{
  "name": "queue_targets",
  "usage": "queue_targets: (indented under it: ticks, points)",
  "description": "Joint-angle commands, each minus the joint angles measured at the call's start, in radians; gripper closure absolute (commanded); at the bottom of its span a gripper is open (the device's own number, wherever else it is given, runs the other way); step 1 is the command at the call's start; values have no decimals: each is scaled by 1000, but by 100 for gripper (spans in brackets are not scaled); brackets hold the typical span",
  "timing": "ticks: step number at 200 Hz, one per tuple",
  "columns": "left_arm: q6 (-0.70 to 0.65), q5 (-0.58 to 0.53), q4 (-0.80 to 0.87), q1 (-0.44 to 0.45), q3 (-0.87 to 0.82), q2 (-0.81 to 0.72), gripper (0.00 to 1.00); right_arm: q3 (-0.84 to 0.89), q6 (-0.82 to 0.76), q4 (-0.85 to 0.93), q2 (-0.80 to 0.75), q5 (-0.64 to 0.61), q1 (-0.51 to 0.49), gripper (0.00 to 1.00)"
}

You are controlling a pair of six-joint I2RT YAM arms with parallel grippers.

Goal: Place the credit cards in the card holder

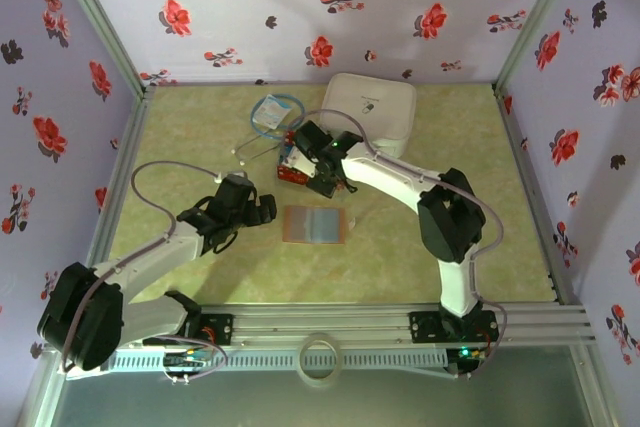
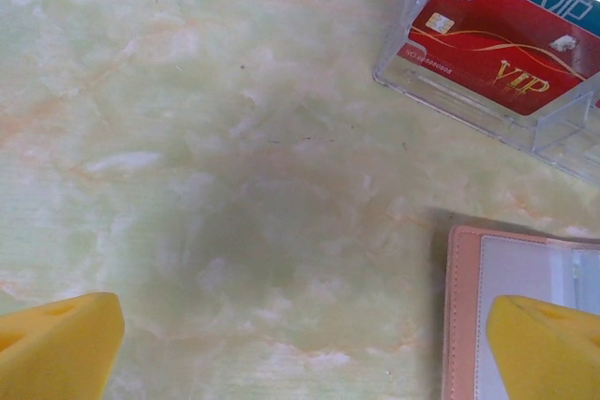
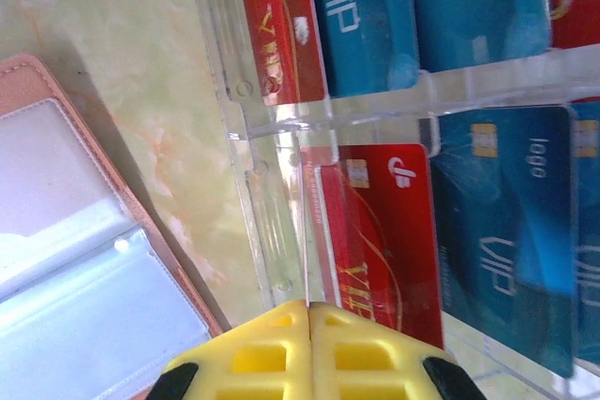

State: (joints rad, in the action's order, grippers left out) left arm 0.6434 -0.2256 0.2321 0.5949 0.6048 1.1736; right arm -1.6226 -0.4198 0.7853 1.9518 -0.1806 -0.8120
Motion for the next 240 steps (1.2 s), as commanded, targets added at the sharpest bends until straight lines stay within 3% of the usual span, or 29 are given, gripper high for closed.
queue_targets:
  ticks: [1, 72, 161, 203, 240]
  points:
    - [-25, 19, -11, -10, 19, 15, 0, -30, 2, 25, -72, -13, -8, 100]
    - [-92, 75, 25, 14, 61, 54, 0, 141, 298, -100, -286, 99, 18, 100]
    - [-159, -13, 48, 134, 131, 200, 0, 736, 854, -596, -653, 423, 144, 100]
    - [-189, -65, 62, 179, 177, 278, 0, 932, 1042, -802, -731, 479, 148, 100]
    - [-192, -88, 61, 192, 176, 314, 0, 1018, 1114, -906, -733, 493, 149, 100]
